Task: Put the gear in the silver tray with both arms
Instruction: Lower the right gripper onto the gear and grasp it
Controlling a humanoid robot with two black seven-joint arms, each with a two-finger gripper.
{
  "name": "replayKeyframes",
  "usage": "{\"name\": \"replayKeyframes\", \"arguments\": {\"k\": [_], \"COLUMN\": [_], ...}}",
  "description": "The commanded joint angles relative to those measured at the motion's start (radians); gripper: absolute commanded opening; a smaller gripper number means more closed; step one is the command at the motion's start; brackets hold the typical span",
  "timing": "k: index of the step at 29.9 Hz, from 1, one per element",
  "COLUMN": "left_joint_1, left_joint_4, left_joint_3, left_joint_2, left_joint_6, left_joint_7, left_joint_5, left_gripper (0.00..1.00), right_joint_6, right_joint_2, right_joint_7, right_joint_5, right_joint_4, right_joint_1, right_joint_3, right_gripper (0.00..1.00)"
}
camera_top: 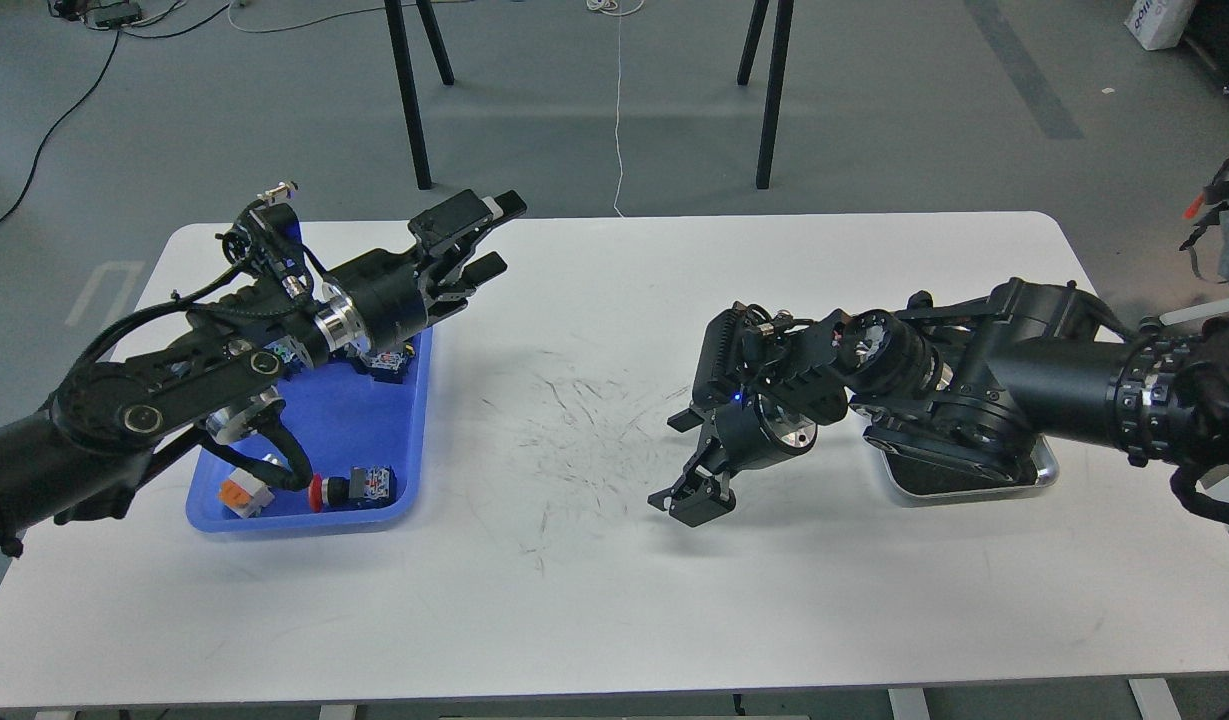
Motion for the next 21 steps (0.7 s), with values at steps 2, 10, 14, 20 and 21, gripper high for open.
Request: {"name": "replayKeyframes", "arguments": {"k": [2, 10, 14, 20, 21], "left_joint_1": [-0.001, -0.001, -0.001, -0.001, -0.001], "left_joint_4": [0.0, 0.0, 0.002, 0.0, 0.0], "left_joint_3": [0.001, 0.001, 0.001, 0.003, 0.003], "left_joint_2": [-0.001, -0.001, -0.001, 0.001, 0.001], "left_joint_6": [0.0, 0.0, 0.0, 0.0, 0.0], "left_joint_7": [0.0, 0.0, 0.0, 0.0, 0.0], "left_joint_5": [0.003, 0.004, 0.004, 0.007, 0.01], "left_gripper": [1.0, 1.0, 1.0, 1.0, 1.0], "right_joint_6": [0.02, 0.045, 0.049, 0.051, 0.052], "right_joint_2": [0.0, 0.017, 0.036, 0.054, 0.057], "right_joint_7": [0.0, 0.0, 0.0, 0.0, 0.0], "right_joint_5": [0.005, 0.008, 0.006, 0.006, 0.006], "right_joint_4": [0.002, 0.002, -0.001, -0.002, -0.002], "right_joint_1": [0.005, 0.007, 0.008, 0.008, 0.008], "right_joint_3": [-0.027, -0.056, -0.057, -0.059, -0.059], "right_gripper": [0.96, 0.95, 0.9, 0.83, 0.82]}}
